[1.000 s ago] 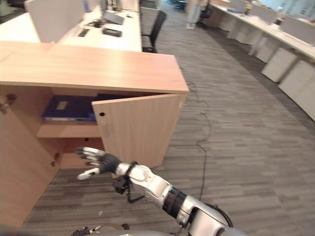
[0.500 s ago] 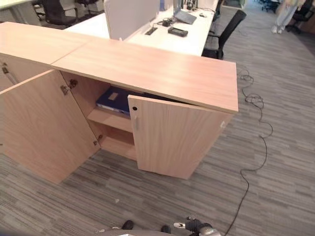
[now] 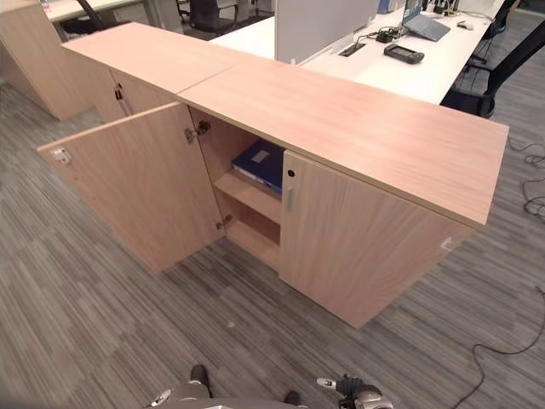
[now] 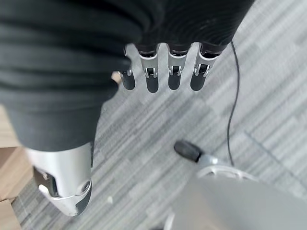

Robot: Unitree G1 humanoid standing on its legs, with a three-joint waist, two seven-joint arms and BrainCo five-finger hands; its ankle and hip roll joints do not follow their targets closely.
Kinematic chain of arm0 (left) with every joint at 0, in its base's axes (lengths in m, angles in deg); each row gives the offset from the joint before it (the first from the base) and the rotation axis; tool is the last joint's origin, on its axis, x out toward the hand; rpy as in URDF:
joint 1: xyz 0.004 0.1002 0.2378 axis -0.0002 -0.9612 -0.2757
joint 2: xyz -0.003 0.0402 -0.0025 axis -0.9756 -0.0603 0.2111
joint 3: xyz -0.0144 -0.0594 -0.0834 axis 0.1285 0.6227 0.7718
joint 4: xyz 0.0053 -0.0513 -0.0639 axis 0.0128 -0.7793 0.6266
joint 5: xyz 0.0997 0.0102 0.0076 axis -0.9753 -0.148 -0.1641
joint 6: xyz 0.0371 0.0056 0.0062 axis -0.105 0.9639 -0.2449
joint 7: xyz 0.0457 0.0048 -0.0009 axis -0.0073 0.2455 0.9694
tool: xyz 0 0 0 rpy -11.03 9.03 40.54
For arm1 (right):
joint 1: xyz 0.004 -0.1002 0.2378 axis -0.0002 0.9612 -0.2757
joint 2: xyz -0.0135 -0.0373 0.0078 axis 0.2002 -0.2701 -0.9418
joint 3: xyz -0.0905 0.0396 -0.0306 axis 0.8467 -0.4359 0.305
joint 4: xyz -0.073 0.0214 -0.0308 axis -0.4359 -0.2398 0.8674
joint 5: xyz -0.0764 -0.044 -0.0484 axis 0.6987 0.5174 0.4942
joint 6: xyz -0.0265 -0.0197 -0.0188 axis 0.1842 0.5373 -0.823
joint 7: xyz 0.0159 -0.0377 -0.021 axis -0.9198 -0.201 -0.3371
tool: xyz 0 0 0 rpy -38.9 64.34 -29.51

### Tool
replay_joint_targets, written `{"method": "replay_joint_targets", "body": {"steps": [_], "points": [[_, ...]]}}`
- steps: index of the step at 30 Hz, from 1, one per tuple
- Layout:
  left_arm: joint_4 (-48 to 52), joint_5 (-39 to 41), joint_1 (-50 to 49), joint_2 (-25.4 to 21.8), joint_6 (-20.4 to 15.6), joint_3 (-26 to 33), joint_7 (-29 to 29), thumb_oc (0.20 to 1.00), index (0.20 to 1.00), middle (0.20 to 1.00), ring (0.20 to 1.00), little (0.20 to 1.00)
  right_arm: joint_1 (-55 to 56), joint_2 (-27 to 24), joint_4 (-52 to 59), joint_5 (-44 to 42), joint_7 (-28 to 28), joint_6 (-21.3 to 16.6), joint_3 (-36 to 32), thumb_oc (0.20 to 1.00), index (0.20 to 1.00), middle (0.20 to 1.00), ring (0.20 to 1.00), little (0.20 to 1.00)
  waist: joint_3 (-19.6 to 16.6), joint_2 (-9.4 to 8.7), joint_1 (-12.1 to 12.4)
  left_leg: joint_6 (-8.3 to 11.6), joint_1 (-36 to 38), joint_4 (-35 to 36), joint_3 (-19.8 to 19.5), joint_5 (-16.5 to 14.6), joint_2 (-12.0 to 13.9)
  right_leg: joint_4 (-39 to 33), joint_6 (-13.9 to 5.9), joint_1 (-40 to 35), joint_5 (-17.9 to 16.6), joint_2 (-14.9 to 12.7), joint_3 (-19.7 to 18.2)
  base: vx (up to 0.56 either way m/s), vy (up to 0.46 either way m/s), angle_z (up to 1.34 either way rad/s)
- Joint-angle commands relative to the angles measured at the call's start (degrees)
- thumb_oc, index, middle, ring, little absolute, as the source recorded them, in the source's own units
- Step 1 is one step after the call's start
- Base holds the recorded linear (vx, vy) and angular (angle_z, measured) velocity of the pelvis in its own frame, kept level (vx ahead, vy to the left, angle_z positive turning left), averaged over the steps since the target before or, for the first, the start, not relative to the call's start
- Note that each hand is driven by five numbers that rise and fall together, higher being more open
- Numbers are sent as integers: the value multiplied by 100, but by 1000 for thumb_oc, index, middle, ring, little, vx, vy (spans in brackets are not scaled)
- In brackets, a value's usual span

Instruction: Put the empty folder in the office cabinet

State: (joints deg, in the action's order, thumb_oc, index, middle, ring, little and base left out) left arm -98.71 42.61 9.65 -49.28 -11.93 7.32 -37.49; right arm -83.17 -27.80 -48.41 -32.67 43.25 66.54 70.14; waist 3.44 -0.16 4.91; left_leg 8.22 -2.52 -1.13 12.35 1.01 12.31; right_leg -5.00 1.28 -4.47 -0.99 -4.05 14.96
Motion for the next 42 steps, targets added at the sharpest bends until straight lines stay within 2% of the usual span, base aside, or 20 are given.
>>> {"method": "replay_joint_targets", "body": {"steps": [1,4,5,6,9,10,11,12,13,14,15,17,18,22,23,24,26,37,38,42], "points": [[-1,-3,248,-94,-133,-97,66,1000,1000,1000,1000,1000,-19,196,-281,114,59,64,-51,1000,1000,1000,1000,1000,-83,-51,-40,-16,-562,255,-261,536,104,0,-911,3,496,-281,253,110,190,53],[137,141,172,-25,-206,-147,107,1000,1000,1000,1000,1000,67,61,-270,171,95,61,-163,1000,1000,1000,1000,1000,-58,142,41,122,-912,613,-241,817,509,0,-961,-153,685,-362,386,237,307,52],[184,179,161,23,-268,-171,136,1000,1000,1000,1000,1000,62,-30,-254,236,104,61,-228,1000,1000,1000,1000,1000,-73,308,62,258,-1019,613,-386,894,636,0,-1015,-278,756,-468,350,500,736,-9],[116,100,230,59,-312,-241,187,1000,1000,1000,1000,1000,123,-22,-273,358,61,112,-311,1000,1000,1000,1000,1000,-216,378,19,259,-818,613,-575,888,450,0,-1179,-375,607,-788,273,457,681,-40],[73,62,341,63,-312,-289,236,1000,1000,1000,1000,1000,133,-9,-265,303,78,149,-427,1000,1000,1000,1000,1000,-280,298,-9,158,-707,580,-525,844,230,0,-1321,-392,442,-1124,222,259,403,-22],[16,-8,447,50,-320,-334,264,1000,1000,1000,1000,1000,159,6,-235,197,94,171,-616,1000,1000,1000,1000,1000,-333,144,-23,-42,-694,386,-464,583,-192,0,-1478,-401,165,-1585,215,213,345,-21],[16,-8,447,49,-321,-334,264,1000,1000,1000,1000,1000,159,6,-235,197,94,171,-616,1000,1000,1000,1000,1000,-333,142,-23,-43,-695,384,-463,581,-195,0,-1480,-401,165,-1589,215,199,338,-21],[20,-6,485,27,-302,-344,286,1000,1000,1000,1000,1000,150,18,-208,152,102,183,-658,1000,1000,1000,1000,1000,-356,89,-32,-131,-695,285,-462,455,-363,0,-1500,-404,40,-1750,214,176,324,3],[-8,-95,585,25,-299,-413,284,1000,1000,1000,1000,1000,148,13,-167,76,101,185,-764,1000,1000,1000,1000,1000,-364,12,-65,-350,-644,140,-457,182,-781,322,-1476,-308,-277,-2182,172,174,329,15],[-9,-95,589,25,-299,-413,284,1000,1000,1000,1000,1000,145,14,-167,76,101,186,-766,1000,1000,1000,1000,1000,-387,5,-57,-359,-679,131,-447,187,-789,322,-1481,-269,-290,-2192,159,221,482,23],[-1,-183,656,28,-273,-495,285,1000,1000,1000,1000,1000,120,-22,-87,24,87,195,-818,1000,1000,1000,1000,1000,-350,-22,-102,-575,-543,136,-429,53,-1144,879,-1379,-37,-916,-2613,51,157,388,21],[-3,-258,652,-6,-255,-528,256,1000,1000,1000,1000,1000,78,-53,-19,-34,111,181,-865,1000,1000,1000,1000,1000,-275,34,-122,-708,-307,244,-400,-48,-1327,1309,-1275,106,-1278,-2794,141,155,381,8],[-8,-295,644,-22,-244,-542,246,1000,1000,1000,1000,1000,46,-50,25,-60,122,168,-845,1000,1000,1000,1000,1000,-232,86,-169,-743,-192,317,-375,-64,-1355,1465,-1178,217,-1221,-2694,116,137,266,-4],[-70,-364,589,-77,-243,-524,191,1000,1000,1000,1000,1000,-130,-11,60,-145,108,130,-596,1000,1000,1000,1000,1000,-15,326,-359,-799,212,567,-370,-84,-1302,1448,-801,895,-24,-1430,199,139,139,-10],[-70,-364,590,-77,-243,-522,191,1000,1000,1000,1000,1000,-131,-11,59,-145,108,129,-595,1000,1000,1000,1000,1000,-7,331,-363,-794,221,566,-374,-87,-1294,1444,-796,881,-21,-1422,205,67,-6,-3],[-92,-385,598,-90,-247,-521,192,1000,1000,1000,1000,1000,-146,1,50,-161,118,109,-542,1000,1000,1000,1000,1000,61,292,-403,-798,325,600,-379,-97,-1330,1281,-778,1028,19,-1127,200,83,-41,29],[-170,-323,566,-49,-247,-373,208,1000,1000,1000,1000,1000,-174,49,2,-228,169,87,-505,1000,1000,1000,1000,1000,48,161,-350,-768,338,613,-349,-108,-1371,688,-893,870,-8,-868,324,98,-65,36],[-327,274,294,-150,-259,547,353,1000,1000,1000,1000,1000,186,162,-170,-535,195,41,-742,1000,1000,1000,1000,1000,-357,-42,-260,-594,343,613,-301,-140,-1156,0,-987,437,-15,-567,374,67,-67,-1],[-352,321,357,-770,-237,933,306,1000,1000,1000,1000,1000,268,57,-160,-566,138,23,-809,1000,1000,1000,1000,1000,-391,-17,-264,-560,401,613,-289,-151,-1126,0,-1004,355,19,-550,345,69,-29,-9],[226,149,483,-858,-372,768,513,1000,1000,1000,1000,1000,379,29,-171,-592,181,-38,-854,1000,1000,1000,1000,1000,-405,-1,-261,-526,480,613,-303,-193,-1072,0,-1021,239,87,-527,334,24,-15,-5]]}}
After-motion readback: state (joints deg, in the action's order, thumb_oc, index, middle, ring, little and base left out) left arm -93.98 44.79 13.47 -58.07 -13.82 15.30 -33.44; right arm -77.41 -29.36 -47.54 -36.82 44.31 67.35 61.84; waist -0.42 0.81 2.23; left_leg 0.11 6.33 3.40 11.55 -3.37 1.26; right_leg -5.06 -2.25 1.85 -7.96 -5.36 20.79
